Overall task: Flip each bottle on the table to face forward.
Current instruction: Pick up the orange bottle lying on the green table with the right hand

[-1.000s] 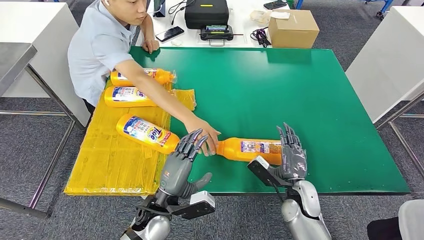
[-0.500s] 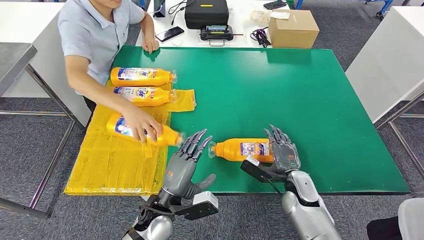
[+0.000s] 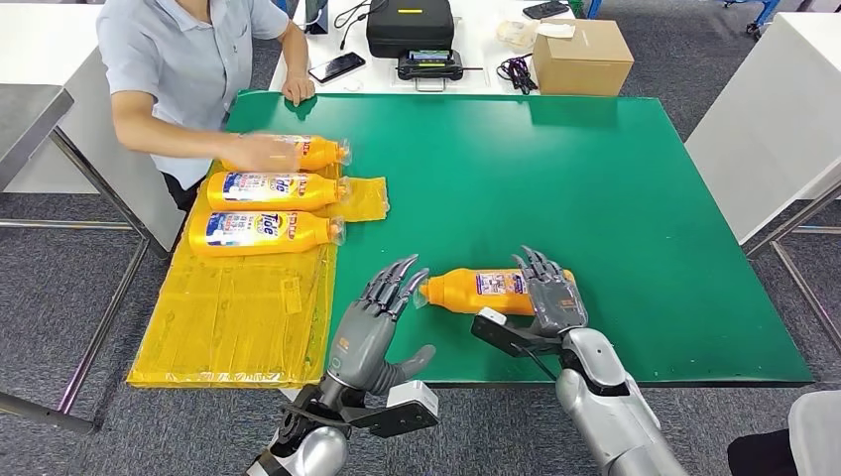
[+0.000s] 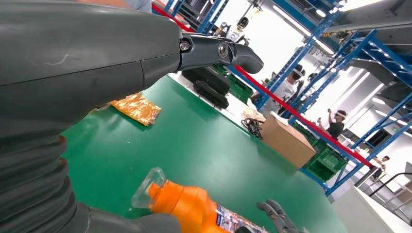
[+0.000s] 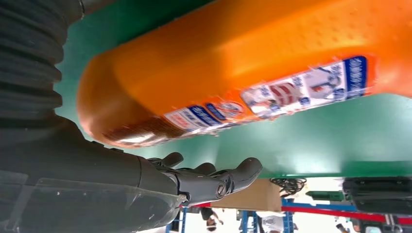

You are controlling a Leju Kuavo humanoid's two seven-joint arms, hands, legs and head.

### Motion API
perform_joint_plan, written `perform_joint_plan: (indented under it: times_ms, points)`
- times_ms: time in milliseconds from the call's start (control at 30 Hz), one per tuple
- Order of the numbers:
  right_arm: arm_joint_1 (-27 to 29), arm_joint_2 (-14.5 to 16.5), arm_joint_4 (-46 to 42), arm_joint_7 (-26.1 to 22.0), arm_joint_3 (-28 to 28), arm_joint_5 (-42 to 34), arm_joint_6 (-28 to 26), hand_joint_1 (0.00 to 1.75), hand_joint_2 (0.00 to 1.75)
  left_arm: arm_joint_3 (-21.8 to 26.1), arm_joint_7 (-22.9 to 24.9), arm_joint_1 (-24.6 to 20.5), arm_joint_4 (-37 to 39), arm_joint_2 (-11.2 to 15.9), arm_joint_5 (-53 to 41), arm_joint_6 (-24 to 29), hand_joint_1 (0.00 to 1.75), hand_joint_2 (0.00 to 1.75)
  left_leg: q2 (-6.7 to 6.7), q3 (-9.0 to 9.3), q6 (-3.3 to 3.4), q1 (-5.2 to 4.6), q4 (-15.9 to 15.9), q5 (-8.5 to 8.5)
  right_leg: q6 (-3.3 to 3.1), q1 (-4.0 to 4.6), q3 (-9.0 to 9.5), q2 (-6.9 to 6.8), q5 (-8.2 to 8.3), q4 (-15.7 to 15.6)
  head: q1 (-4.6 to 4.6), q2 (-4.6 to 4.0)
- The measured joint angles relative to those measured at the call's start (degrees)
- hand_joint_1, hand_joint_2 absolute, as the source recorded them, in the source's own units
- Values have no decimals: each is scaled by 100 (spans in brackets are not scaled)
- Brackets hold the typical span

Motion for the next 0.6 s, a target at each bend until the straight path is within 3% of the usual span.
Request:
perform_joint_plan:
  times_ms: [600]
  points:
    - [-124,-143,88,105,304,-231,277,0,175,-105,-5,-12,0,1,55,-9,0,175,-1,-1,0,0,0,0,1,0,0,0,0,0,-1,0]
